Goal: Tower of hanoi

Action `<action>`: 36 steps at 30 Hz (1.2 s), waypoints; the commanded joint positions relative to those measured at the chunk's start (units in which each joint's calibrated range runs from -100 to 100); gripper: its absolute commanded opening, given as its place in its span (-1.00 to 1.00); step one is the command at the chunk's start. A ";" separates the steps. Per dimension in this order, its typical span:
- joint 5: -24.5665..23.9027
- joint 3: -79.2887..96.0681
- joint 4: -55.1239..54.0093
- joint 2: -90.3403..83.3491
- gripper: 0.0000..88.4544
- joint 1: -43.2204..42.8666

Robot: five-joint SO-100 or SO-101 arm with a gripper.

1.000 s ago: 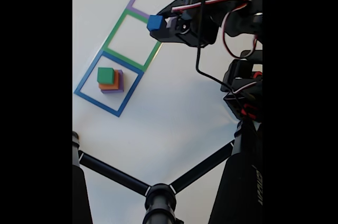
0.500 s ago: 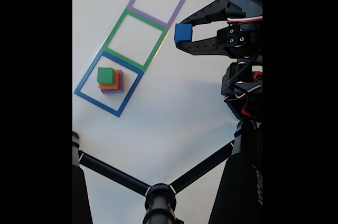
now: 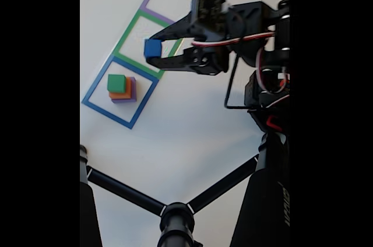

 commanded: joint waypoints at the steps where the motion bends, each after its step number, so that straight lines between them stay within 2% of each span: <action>1: 0.54 20.46 -32.46 2.99 -0.94 1.09; 6: 0.54 28.01 -51.33 13.65 -0.94 0.03; 18: 0.54 28.01 -74.81 35.37 -0.94 -1.40; 24: 0.54 26.55 -79.02 41.51 -0.93 -1.40; 36: 0.54 22.64 -79.10 46.35 -0.93 -1.50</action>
